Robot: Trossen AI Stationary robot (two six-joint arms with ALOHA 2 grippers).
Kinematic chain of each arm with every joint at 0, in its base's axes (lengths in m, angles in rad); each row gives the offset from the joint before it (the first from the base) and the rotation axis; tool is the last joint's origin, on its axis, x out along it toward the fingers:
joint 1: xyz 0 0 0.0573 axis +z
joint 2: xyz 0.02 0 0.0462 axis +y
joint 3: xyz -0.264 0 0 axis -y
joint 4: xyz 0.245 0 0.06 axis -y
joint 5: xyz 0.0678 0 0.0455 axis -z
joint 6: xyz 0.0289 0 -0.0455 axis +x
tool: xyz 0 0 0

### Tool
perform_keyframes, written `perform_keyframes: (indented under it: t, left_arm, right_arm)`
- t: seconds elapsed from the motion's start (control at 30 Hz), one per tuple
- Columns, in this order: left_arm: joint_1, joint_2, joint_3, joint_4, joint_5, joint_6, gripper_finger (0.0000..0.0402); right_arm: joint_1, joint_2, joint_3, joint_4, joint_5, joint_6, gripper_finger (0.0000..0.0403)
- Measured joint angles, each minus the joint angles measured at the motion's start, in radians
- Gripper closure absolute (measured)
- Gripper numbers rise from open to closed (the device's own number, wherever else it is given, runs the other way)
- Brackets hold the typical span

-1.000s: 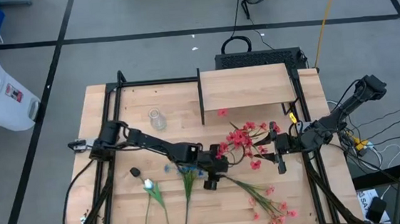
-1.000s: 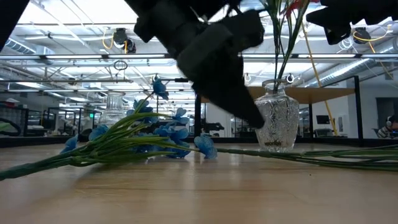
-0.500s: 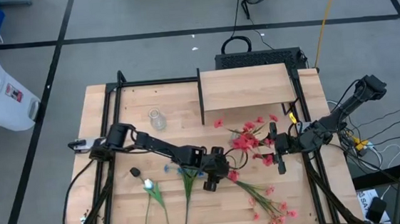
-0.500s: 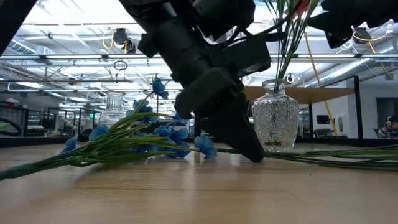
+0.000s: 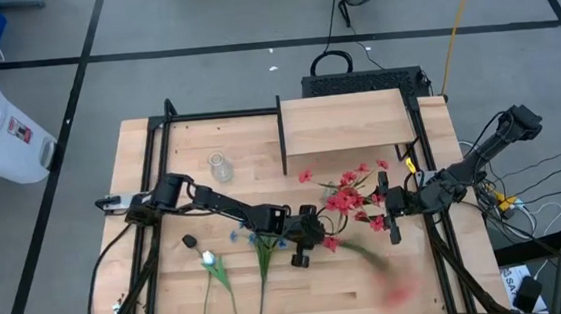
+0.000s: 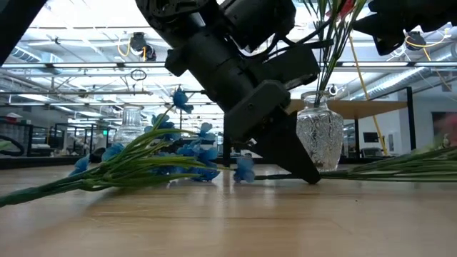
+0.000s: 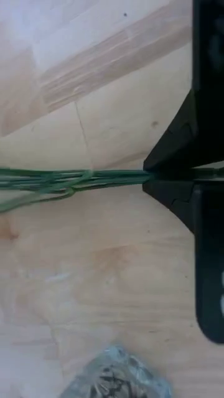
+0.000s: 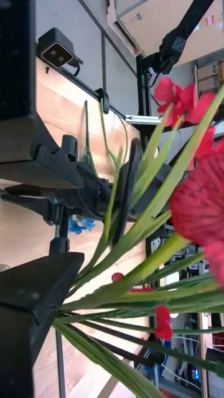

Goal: Pick and place flowers into a vace then onto a shelf
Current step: Put the pink flowers into the right transparent vase

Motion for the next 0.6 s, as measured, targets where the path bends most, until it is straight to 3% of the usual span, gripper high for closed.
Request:
perform_keyframes:
  t: [0.37,0.6]
  left_arm:
    - [-0.025,-0.062,-0.005,-0.057,-0.009,-0.037,0.0386]
    - [-0.087,-0.185,-0.004,-0.16,-0.123,-0.021,0.0386]
  right_arm:
    - [0.0,-0.001,-0.001,0.01,0.001,-0.005,0.0234]
    - [0.001,-0.001,-0.002,0.029,0.001,-0.027,0.0234]
